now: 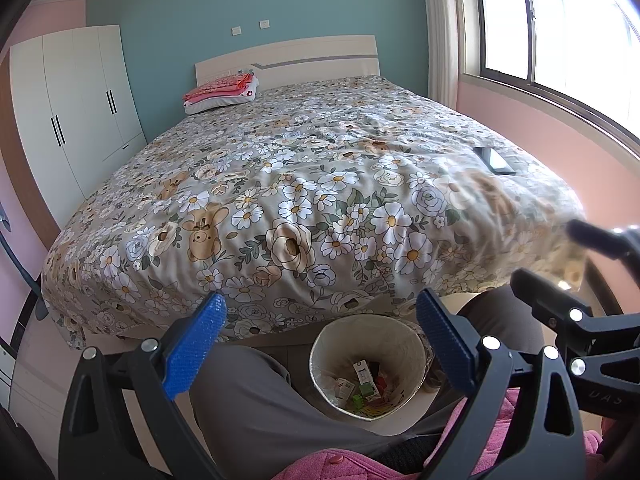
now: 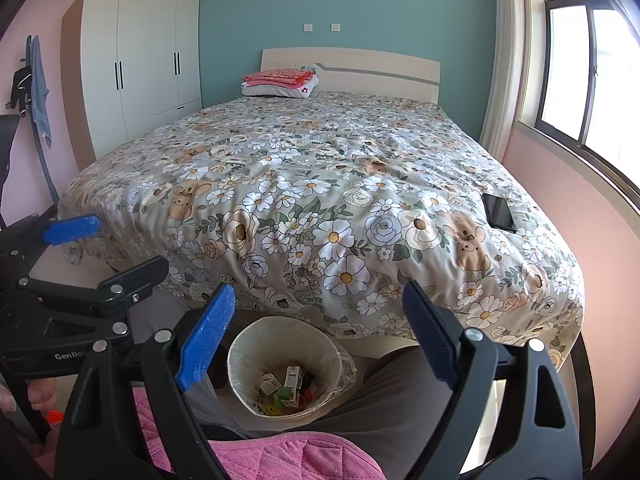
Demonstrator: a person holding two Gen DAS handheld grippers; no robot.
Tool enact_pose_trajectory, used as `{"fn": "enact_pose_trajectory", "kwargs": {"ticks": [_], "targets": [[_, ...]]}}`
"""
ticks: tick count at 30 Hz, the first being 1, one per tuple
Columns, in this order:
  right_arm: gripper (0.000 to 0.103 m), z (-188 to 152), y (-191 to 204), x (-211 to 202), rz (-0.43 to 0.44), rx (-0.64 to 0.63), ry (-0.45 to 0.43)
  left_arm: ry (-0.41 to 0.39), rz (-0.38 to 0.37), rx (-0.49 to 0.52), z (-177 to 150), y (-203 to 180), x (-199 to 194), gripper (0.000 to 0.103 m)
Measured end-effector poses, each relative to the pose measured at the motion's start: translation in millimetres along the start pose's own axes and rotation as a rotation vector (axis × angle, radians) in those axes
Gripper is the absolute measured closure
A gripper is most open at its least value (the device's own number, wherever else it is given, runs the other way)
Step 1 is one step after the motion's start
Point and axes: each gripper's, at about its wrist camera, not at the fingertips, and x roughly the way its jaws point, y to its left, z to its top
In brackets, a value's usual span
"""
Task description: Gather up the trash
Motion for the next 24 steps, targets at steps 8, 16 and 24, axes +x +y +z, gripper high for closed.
{"fn": "enact_pose_trajectory", "kwargs": {"ticks": [8, 16, 24], "targets": [[0.018, -0.4, 0.6, 0.5, 0.0, 0.0, 0.001, 0.004, -0.002, 0.0, -2.3, 0.0, 0.9, 0.006], [0.018, -2.9, 2.2, 1.1, 0.003, 0.004, 0.002, 0.014, -0.003, 0.006, -6.8, -0.9, 4.7, 0.006], [0.018, -3.3, 2.0, 1.6, 0.005, 0.005, 0.002, 0.019, -0.013, 0.004, -7.1, -0.9, 5.9, 0.006]]}}
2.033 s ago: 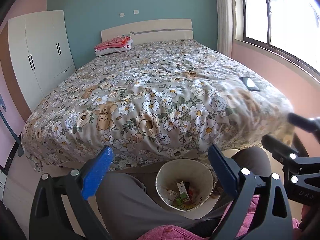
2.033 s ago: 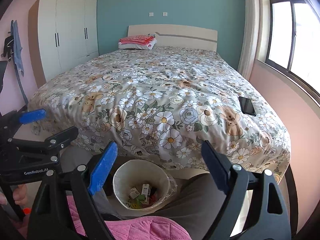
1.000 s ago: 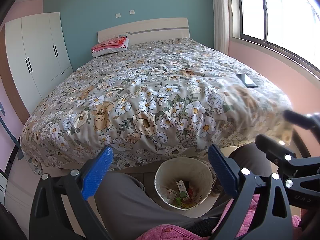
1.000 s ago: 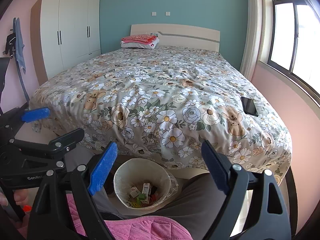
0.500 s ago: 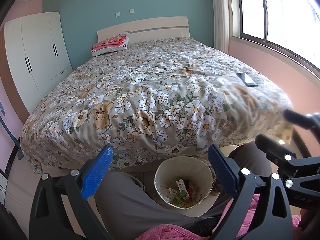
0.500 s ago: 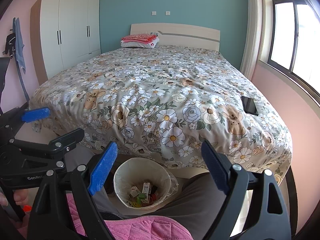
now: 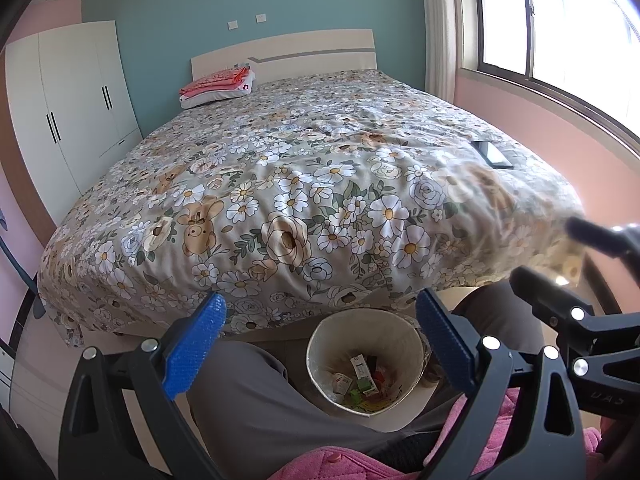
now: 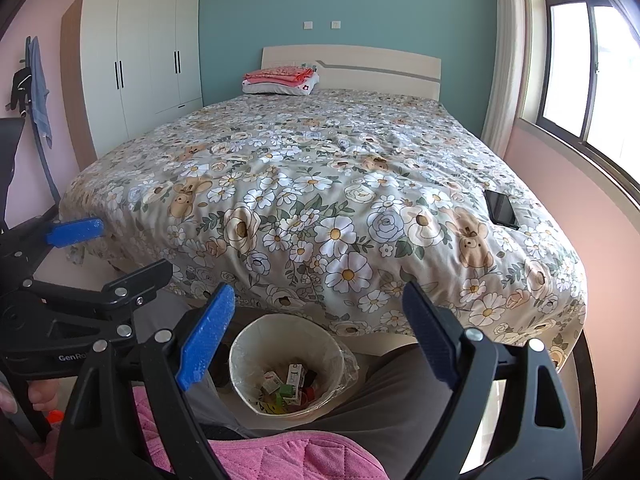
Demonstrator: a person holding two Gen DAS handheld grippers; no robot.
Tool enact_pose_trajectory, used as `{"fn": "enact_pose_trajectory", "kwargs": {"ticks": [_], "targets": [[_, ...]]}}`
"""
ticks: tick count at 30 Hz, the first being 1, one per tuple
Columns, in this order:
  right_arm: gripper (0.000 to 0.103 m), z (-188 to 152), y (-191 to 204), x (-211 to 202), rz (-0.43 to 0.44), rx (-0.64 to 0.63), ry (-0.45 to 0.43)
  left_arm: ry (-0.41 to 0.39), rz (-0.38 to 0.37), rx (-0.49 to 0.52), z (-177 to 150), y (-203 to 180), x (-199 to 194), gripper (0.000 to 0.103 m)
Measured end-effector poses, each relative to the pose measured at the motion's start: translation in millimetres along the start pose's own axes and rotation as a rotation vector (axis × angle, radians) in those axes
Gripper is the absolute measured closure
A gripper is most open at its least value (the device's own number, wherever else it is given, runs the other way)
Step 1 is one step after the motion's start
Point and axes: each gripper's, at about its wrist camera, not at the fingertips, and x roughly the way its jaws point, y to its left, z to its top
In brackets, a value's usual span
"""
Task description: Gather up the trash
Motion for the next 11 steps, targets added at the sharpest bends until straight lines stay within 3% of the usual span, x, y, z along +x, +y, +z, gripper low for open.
{"fn": "enact_pose_trajectory", "kwargs": {"ticks": [11], "targets": [[0.018, -3.1, 3.4, 1.2, 0.007, 0.007, -0.004, -0.008, 0.022, 0.018, 4.6, 0.2, -3.8, 0.006]]}}
